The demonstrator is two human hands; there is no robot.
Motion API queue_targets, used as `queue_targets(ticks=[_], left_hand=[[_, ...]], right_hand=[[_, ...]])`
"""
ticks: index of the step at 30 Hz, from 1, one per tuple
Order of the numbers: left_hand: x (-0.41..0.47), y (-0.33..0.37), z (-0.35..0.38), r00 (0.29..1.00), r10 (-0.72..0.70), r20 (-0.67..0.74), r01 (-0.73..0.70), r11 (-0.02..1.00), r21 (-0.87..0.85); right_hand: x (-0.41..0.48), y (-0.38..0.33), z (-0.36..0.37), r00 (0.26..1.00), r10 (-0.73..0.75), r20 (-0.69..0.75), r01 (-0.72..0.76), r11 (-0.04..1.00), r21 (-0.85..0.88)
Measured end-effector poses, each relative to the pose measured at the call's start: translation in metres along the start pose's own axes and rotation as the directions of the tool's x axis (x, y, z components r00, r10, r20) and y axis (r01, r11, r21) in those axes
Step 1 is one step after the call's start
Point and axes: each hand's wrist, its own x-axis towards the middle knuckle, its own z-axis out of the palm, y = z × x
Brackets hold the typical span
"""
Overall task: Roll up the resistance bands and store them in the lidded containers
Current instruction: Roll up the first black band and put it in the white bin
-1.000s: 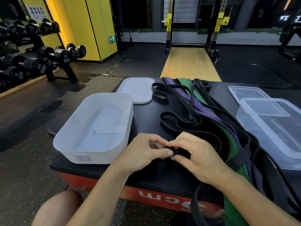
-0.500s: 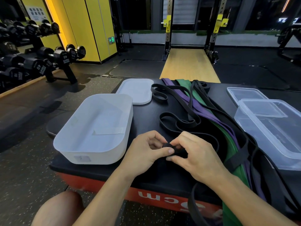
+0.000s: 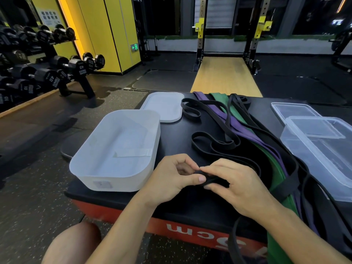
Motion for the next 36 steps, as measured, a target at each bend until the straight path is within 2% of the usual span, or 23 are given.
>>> queue_targets(ticks=[10, 13, 16, 23, 28, 32, 36], left_hand=[[-0.004, -0.007, 0.01, 0.993, 0.077, -0.09, -0.067, 0.991, 0.114], [-0.003, -0.011, 0.009, 0.976, 0.167, -0.139, -0.122, 0.951, 0.282], [-0.001, -0.01, 0.011, 0.98, 0.18, -0.09, -0.127, 0.9, 0.417], [0.001, -0.01, 0.015, 0.983, 0.142, -0.12, -0.083, 0.912, 0.402], [0.0, -0.01, 0.015, 0.984, 0.134, -0.12, -0.076, 0.914, 0.398], [0.001, -0.01, 0.014, 0.985, 0.122, -0.123, -0.065, 0.919, 0.388], [0.001, -0.01, 0.013, 0.988, 0.124, -0.095, -0.08, 0.924, 0.374]], right_hand=[[0.001, -0.001, 0.003, 0.995, 0.101, 0.021, -0.098, 0.99, -0.098], [0.003, 0.002, 0.005, 0.994, 0.111, 0.011, -0.11, 0.988, -0.11], [0.005, 0.004, 0.006, 0.993, 0.122, -0.007, -0.122, 0.983, -0.134], [0.008, 0.003, 0.004, 0.994, 0.101, 0.043, -0.092, 0.981, -0.168], [0.0, 0.008, -0.008, 0.979, 0.094, 0.183, -0.071, 0.989, -0.13], [0.0, 0.008, -0.014, 0.961, 0.102, 0.258, -0.059, 0.984, -0.171], [-0.002, 0.005, -0.014, 0.972, 0.081, 0.219, -0.023, 0.966, -0.257]])
